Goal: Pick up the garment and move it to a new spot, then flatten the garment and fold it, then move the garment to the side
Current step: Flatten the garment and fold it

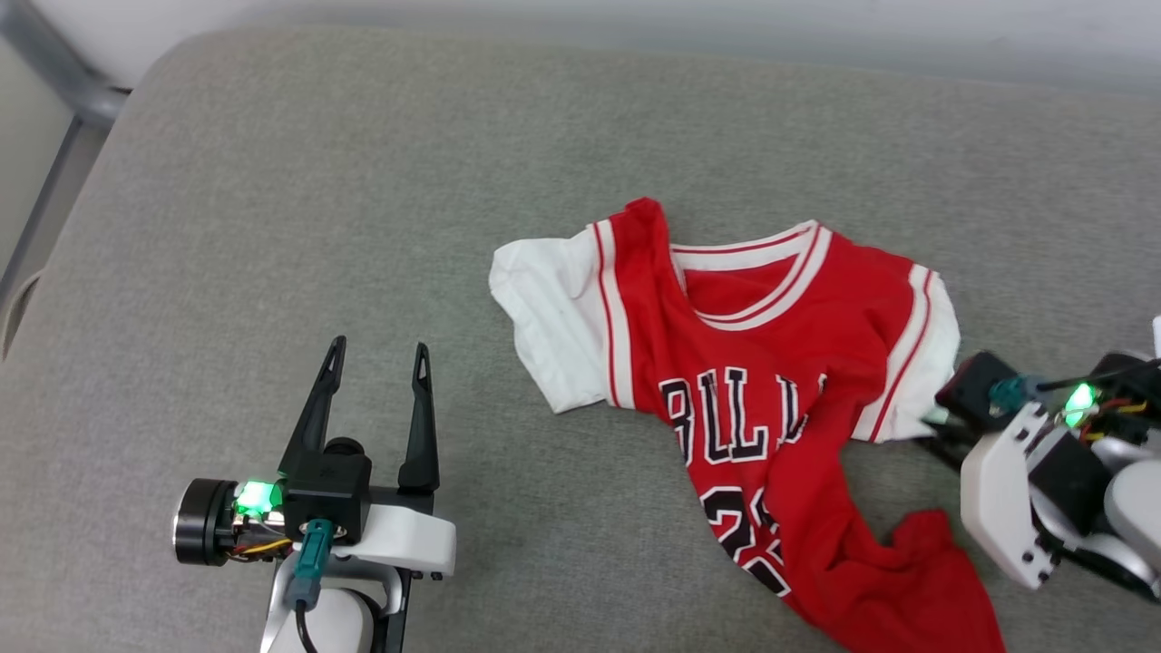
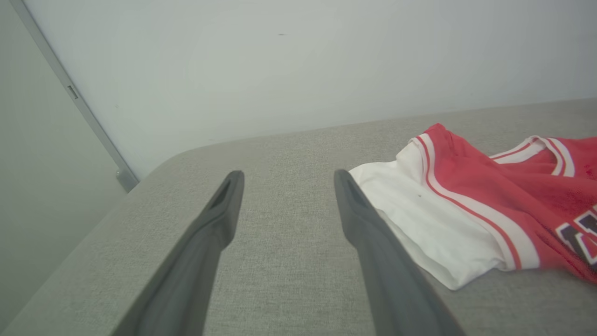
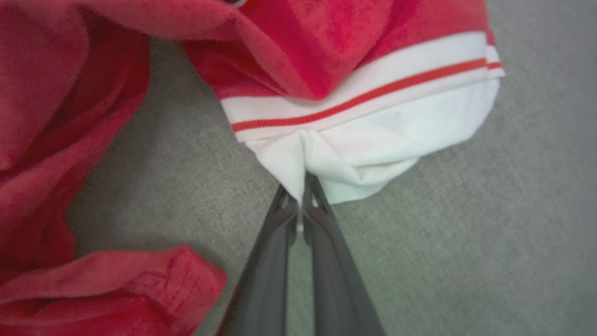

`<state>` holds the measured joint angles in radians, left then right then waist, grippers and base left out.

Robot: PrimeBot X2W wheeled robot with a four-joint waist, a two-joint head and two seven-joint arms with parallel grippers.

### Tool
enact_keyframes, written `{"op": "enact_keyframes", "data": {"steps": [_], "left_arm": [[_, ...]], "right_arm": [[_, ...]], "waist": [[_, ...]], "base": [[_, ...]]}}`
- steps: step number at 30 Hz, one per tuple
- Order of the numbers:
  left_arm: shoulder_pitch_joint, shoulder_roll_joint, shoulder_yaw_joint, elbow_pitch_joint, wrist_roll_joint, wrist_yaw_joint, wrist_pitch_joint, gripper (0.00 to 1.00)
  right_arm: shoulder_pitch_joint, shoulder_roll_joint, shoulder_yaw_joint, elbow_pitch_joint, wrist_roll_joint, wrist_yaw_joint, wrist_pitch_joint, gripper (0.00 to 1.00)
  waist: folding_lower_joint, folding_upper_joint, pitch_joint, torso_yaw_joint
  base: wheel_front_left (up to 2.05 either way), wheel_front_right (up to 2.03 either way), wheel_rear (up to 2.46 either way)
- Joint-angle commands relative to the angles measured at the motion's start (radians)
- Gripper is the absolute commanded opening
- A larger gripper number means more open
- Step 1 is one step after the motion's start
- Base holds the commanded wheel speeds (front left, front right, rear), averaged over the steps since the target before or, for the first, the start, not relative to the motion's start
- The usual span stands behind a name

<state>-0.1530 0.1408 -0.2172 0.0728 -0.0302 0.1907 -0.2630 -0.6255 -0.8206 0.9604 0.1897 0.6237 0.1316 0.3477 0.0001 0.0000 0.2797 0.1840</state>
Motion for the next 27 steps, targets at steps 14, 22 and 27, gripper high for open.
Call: {"op": "enact_keyframes", "data": {"steps": [14, 22, 27], "left_arm": [[0.043, -0.001, 0.010, 0.003, 0.006, -0.004, -0.003, 1.00], [0.059, -0.004, 0.016, 0.006, 0.006, -0.008, -0.003, 1.00], [0.066, -0.006, 0.017, 0.011, 0.007, -0.011, -0.003, 1.00]], "right_arm": [[-0.042, -0.138, -0.153, -0.017, -0.078, -0.002, -0.072, 0.00], [0.050, -0.175, -0.321, -0.044, -0.140, -0.002, -0.082, 0.00], [0.222, -0.102, -0.405, -0.056, -0.137, -0.002, -0.076, 0.00]], "waist": [[-0.0001, 0.0000, -0.089, -0.093], [-0.0001, 0.0000, -0.093, -0.099], [-0.0001, 0.0000, -0.105, -0.099]], "base": [[0.00, 0.00, 0.00], [0.00, 0.00, 0.00], [0.00, 0.00, 0.00]]}}
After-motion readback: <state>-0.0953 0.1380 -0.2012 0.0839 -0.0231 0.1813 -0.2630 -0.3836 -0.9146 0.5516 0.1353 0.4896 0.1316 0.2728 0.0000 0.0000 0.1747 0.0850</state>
